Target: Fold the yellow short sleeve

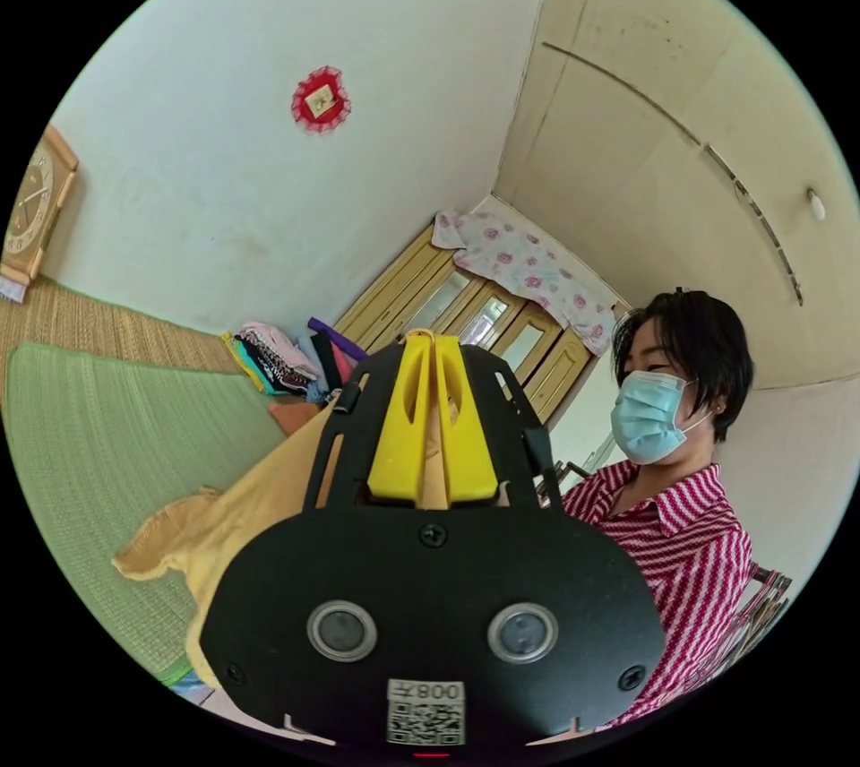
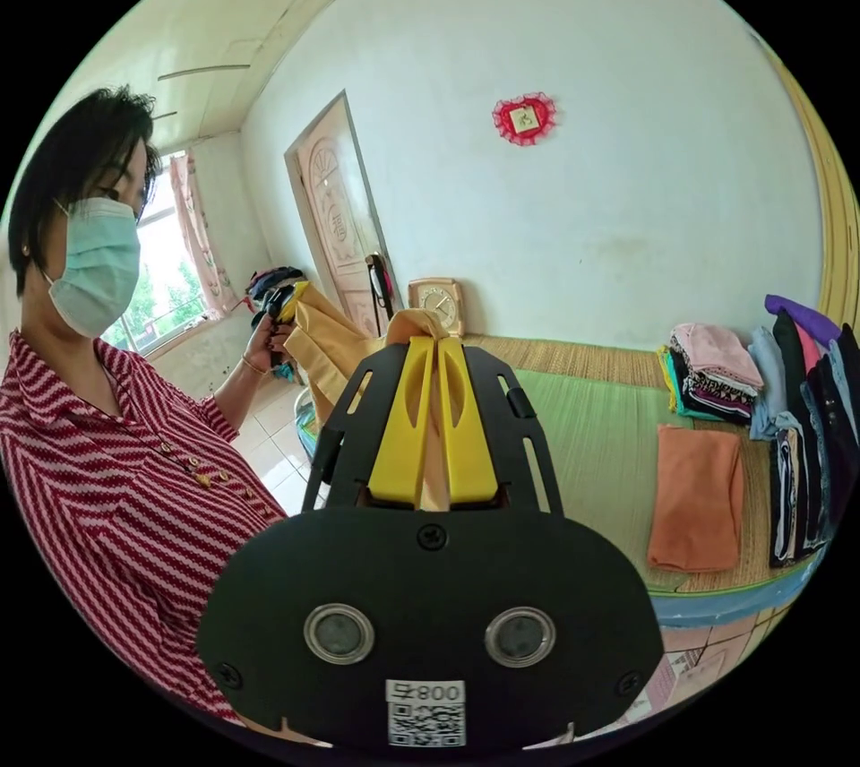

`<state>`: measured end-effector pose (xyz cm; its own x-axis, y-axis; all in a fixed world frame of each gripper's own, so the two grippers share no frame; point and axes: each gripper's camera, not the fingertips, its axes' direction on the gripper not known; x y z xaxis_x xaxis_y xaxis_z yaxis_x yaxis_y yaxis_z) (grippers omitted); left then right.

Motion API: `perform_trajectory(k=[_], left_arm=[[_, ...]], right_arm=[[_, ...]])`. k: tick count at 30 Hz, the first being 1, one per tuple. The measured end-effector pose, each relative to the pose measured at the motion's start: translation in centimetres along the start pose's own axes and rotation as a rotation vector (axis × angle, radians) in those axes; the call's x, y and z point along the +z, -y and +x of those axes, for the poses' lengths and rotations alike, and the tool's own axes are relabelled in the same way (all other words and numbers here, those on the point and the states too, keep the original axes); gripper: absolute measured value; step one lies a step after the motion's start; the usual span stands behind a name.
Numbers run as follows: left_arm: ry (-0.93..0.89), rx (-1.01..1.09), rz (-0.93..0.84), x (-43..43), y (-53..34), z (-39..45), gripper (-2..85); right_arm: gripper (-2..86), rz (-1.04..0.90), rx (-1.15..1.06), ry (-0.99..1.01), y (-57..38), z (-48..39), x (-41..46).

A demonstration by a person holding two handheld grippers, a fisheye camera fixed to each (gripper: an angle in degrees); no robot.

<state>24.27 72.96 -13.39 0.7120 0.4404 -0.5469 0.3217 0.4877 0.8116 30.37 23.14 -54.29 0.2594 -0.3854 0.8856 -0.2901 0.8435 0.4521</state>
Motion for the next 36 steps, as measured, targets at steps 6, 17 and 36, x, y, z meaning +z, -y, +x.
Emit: perform_trajectory(k=[6,17,36], left_arm=[[-0.005,0.077,0.028,-4.6,-6.3,1.3,0.2],[-0.013,0.174,0.050,-10.9,-14.8,2.5,0.2],[0.015,0.217,0.083,-15.3,-16.5,2.9,0.3]], right_arm=[[0.3,0.047,-0.035,0.018,-0.1,-2.1,-2.6],[0.3,0.112,-0.115,0.029,-0.2,-5.4,-6.3],[0.1,0.151,-0.139,0.017,-1.2,-4.6,-6.3]])
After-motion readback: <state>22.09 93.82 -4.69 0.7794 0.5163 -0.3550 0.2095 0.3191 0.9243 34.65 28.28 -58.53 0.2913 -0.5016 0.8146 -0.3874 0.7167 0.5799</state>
